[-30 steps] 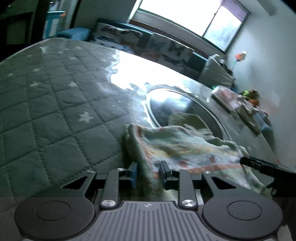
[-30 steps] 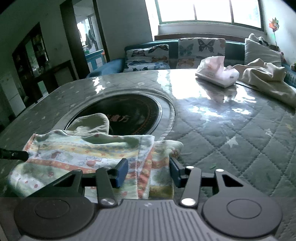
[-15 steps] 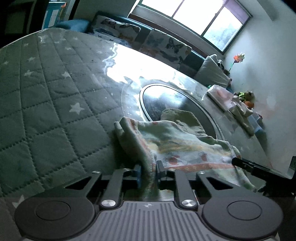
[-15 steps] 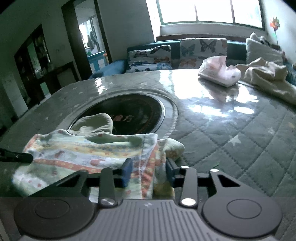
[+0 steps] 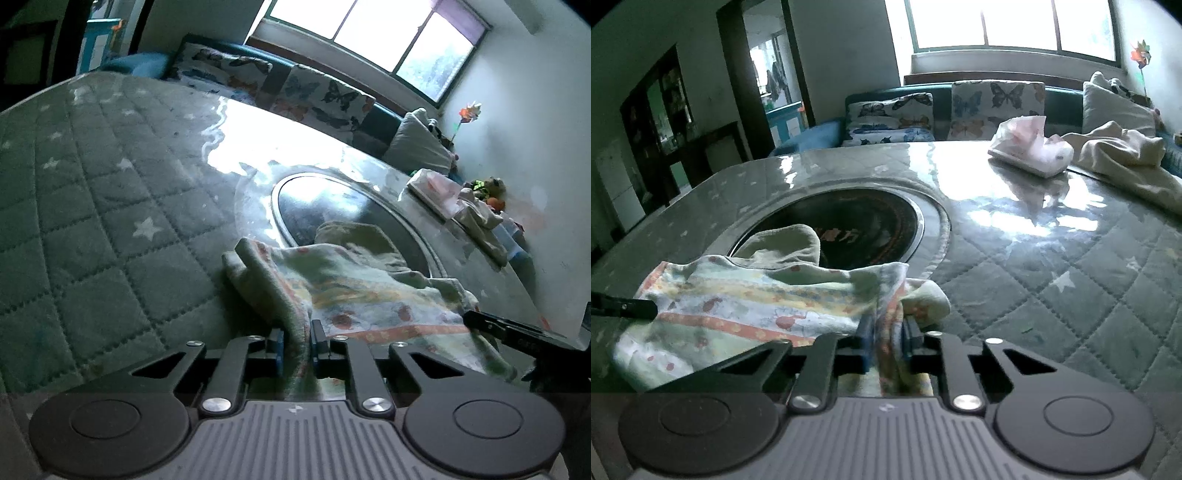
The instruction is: Fold clothes
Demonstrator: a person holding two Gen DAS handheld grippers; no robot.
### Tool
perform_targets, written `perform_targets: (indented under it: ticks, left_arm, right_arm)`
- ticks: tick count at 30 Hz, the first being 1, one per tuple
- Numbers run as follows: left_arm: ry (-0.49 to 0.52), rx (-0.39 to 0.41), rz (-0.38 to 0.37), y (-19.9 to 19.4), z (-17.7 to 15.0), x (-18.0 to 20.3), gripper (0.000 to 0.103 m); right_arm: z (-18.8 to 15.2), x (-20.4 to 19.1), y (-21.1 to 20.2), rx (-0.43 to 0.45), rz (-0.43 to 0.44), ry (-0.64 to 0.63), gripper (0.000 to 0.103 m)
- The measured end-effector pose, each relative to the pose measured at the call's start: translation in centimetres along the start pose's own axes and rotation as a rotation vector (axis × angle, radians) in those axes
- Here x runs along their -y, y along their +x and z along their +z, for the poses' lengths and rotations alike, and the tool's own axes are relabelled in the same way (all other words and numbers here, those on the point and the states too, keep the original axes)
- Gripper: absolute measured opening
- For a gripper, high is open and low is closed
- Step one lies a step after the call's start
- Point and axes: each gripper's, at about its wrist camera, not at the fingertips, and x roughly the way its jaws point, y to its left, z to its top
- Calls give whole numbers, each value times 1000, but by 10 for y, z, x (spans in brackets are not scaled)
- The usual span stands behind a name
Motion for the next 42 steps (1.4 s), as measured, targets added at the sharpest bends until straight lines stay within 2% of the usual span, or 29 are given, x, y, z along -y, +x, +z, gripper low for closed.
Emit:
perform_targets:
  ticks: [9,23,31,33,37,42]
  left_arm:
    - [58,12,-38,-1,9,15,13]
    - [161,-86,-139,41,4,69,13]
    - [240,-122,-171,62,0,104,13]
    - [249,-123,-166,64,0,107,14]
    - [257,-121,-149,66,-1,108,21]
    - [267,-118,-128,68,-3,110,26]
  right_arm:
    - [-2,0,-26,60,-34,7,9]
    - [-32,37,-77,55,-210,46,9]
    - [-48,65,-95,49,-274,136,10]
    - [-52,71,-98,47,-276,157,15]
    - [-58,79,-98,52,-279,195,34]
    - [-61,83,-97,66,-271,217,41]
